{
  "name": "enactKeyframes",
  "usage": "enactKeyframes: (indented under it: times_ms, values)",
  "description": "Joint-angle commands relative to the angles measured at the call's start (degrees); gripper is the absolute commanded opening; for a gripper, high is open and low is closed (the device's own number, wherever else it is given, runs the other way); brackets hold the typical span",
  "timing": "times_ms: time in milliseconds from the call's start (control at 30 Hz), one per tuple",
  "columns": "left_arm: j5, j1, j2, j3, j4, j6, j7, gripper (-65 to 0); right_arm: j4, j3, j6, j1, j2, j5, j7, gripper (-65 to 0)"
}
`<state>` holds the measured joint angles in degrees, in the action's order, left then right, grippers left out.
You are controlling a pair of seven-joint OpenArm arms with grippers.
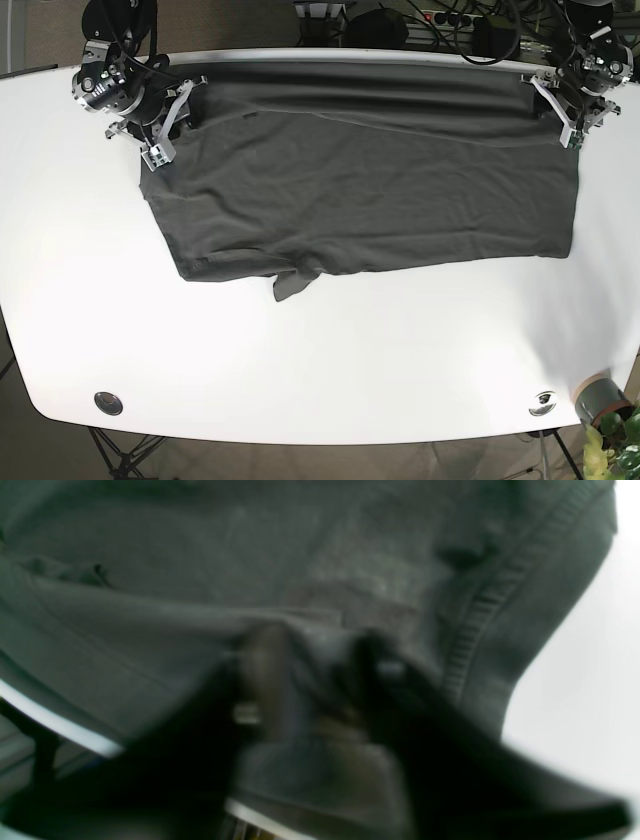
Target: Fold the T-shirt properly
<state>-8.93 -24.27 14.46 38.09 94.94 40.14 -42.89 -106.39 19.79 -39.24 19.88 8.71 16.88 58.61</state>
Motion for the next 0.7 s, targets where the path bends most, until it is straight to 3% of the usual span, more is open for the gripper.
enactKeyframes:
  times_ms: [0, 667]
  values:
    - [-0.6, 0.1, 0.9, 0.3, -0.2, -0.1, 0.7, -33.9, -0.9, 0.3, -0.27, -0.2, 0.7, 0.6, -0.9, -61.4]
    - [-0.5, 0.1, 0.9, 0.3, -1.0, -0.1, 0.7, -33.9, -5.7, 0.5, -0.27, -1.5, 0.7, 0.9, -0.9, -62.8]
